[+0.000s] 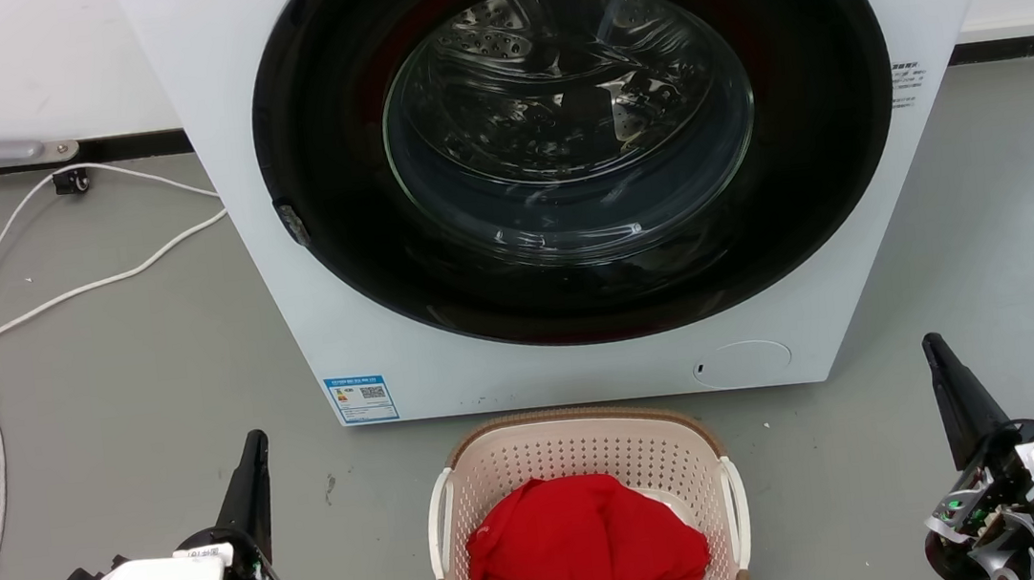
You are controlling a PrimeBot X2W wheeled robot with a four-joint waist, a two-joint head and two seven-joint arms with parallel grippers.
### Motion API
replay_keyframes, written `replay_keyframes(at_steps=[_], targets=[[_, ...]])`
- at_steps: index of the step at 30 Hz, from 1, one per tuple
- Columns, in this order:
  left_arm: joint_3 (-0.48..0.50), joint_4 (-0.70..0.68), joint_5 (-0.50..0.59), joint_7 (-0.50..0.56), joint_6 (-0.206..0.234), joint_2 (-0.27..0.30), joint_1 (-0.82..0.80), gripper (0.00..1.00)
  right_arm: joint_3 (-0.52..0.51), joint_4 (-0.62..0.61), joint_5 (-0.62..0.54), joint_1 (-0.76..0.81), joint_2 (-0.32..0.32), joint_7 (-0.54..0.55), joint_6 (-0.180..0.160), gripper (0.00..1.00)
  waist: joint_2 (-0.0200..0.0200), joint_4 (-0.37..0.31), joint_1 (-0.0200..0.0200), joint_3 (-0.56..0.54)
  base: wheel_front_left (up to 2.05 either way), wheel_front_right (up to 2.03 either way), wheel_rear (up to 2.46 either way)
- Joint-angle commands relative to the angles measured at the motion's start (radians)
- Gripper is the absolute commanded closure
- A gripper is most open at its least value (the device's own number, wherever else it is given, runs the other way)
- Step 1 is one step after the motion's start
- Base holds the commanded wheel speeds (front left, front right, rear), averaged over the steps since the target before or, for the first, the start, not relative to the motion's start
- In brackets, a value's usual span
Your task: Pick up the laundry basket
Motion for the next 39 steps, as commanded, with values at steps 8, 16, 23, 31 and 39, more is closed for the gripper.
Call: replay_keyframes(at_steps=[8, 16, 23, 31, 39], targets=[[0.004, 0.002, 0.004, 0.003, -0.003, -0.001, -0.01, 1.0, -0.003, 0.002, -0.005, -0.013, 0.004, 0.002, 0.003, 1.0, 0.0, 0.0, 0.0, 0.0, 0.0, 0.0, 0.0], [0.005, 0.002, 0.006, 0.005, -0.003, -0.003, -0.011, 1.0, -0.004, 0.002, -0.006, -0.013, 0.005, 0.004, 0.003, 1.0, 0.0, 0.0, 0.0, 0.0, 0.0, 0.0, 0.0], [0.003, 0.005, 0.001, 0.001, 0.0, -0.003, 0.002, 0.0, -0.002, 0.004, -0.001, 0.003, 0.002, 0.001, 0.0, 0.0, 0.0, 0.0, 0.0, 0.0, 0.0, 0.0, 0.0], [-0.034, 0.01, 0.009, -0.031, 0.001, -0.007, 0.004, 0.0, 0.02, -0.002, -0.026, 0.023, 0.003, -0.029, 0.0, 0.0, 0.0, 0.001, 0.0, 0.0, 0.0, 0.0, 0.0], [-0.065, -0.013, 0.135, -0.07, 0.0, -0.003, -0.007, 0.0, 0.038, -0.018, -0.159, 0.028, -0.007, -0.07, 0.0, 0.0, 0.0, 0.001, 0.0, 0.001, 0.0, 0.0, 0.0]])
